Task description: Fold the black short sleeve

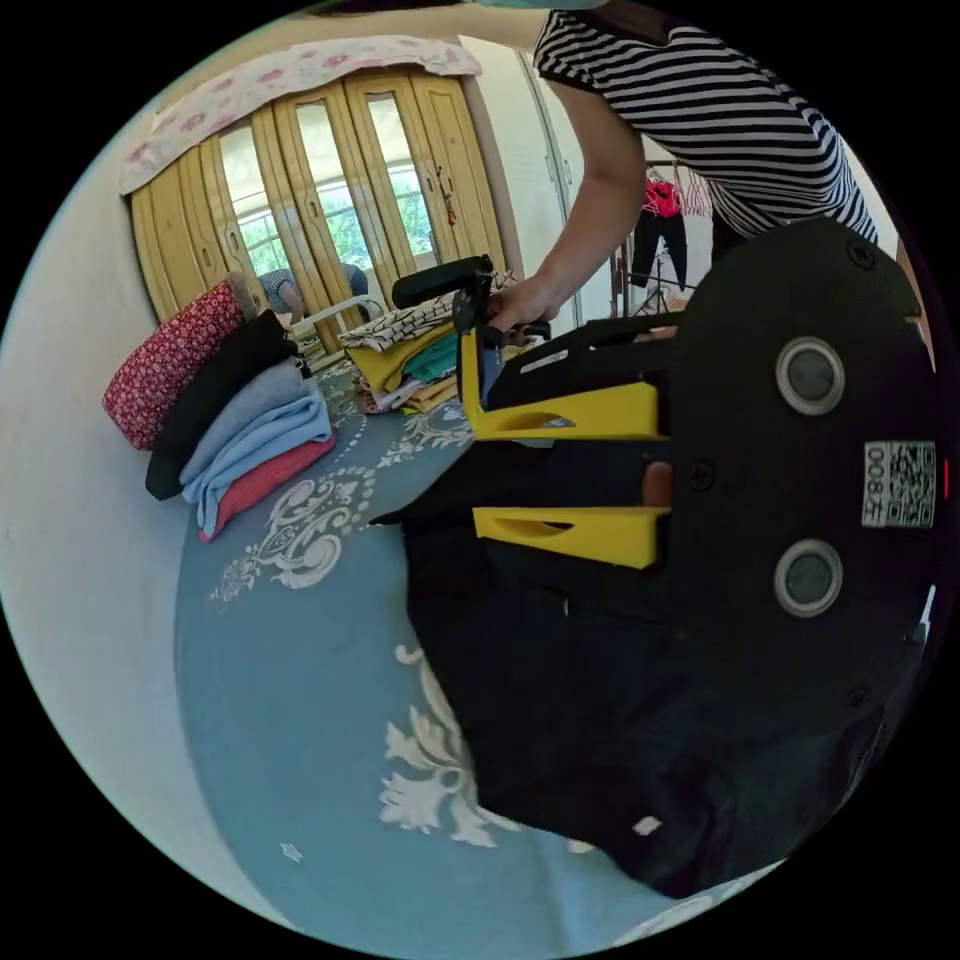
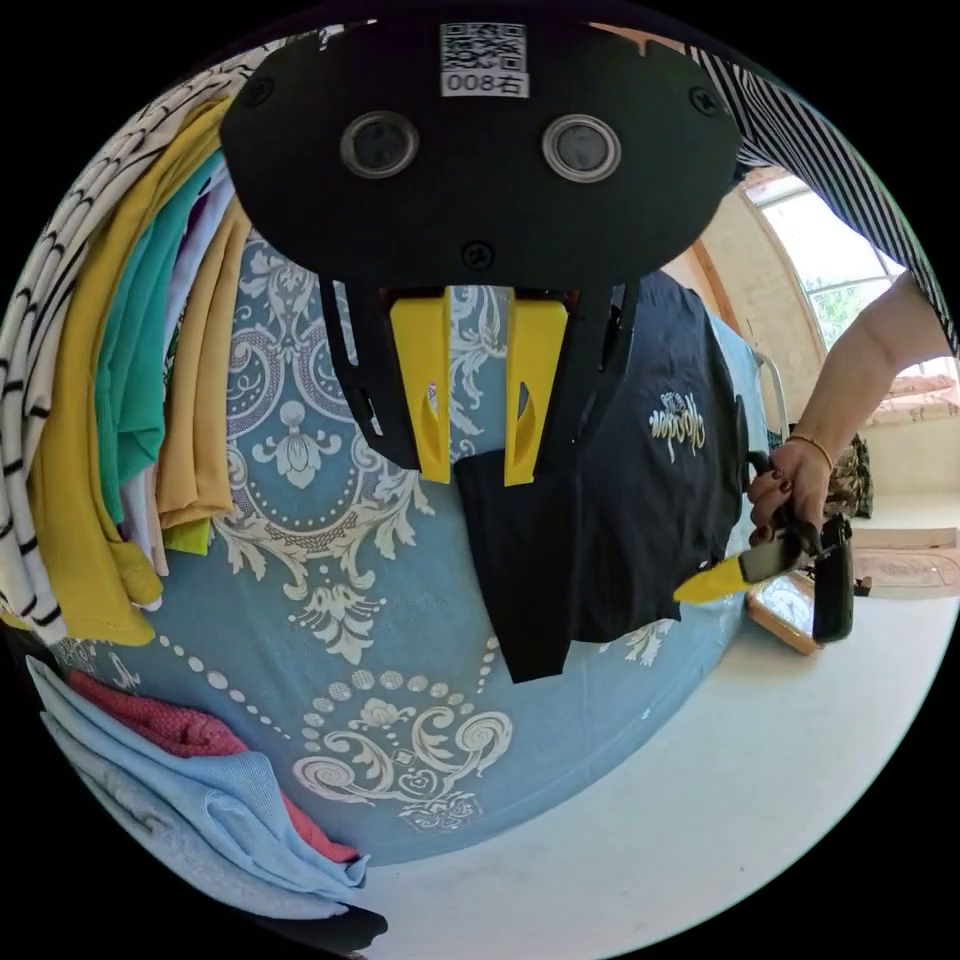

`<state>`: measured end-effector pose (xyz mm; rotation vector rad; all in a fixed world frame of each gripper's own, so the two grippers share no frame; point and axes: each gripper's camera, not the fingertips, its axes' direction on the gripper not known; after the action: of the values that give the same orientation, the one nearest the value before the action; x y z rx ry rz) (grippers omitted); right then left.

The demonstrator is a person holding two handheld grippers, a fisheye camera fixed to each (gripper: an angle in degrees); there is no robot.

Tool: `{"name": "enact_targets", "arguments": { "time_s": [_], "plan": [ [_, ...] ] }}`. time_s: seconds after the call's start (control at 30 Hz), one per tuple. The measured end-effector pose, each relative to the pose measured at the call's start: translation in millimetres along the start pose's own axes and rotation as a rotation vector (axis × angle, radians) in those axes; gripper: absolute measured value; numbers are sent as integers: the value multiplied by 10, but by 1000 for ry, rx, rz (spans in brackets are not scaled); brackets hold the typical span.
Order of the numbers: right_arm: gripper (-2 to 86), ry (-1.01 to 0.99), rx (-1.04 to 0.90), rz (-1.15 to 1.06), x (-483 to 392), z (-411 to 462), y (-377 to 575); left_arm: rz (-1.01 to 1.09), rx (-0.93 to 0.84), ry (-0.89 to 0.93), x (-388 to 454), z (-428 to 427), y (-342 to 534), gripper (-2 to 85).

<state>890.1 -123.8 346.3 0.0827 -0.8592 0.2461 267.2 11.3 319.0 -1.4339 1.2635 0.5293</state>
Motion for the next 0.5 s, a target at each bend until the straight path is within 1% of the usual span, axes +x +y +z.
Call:
{"name": "enact_targets", "arguments": {
  "time_s": [0.07, 0.2, 0.27, 0.33, 0.4, 0.5],
  "plan": [
    [80, 29, -6, 27, -28, 193, -36, 52, -34, -27, 27, 184, -422, 99],
    [55, 80, 31, 35, -131, 378, -15, 99, -93, -89, 33, 474, -884, 90],
    [39, 80, 50, 26, -228, 492, 0, 105, -193, -142, 17, 702, -1061, 59],
    [23, 84, 53, 18, -306, 579, -6, 112, -229, -202, 44, 791, -1111, 37],
    [14, 51, 39, 6, -374, 697, -22, 142, -224, -211, 102, 800, -1128, 26],
    [6, 35, 57, 11, -465, 854, -24, 157, -188, -155, 152, 735, -1142, 18]
  ]
}}
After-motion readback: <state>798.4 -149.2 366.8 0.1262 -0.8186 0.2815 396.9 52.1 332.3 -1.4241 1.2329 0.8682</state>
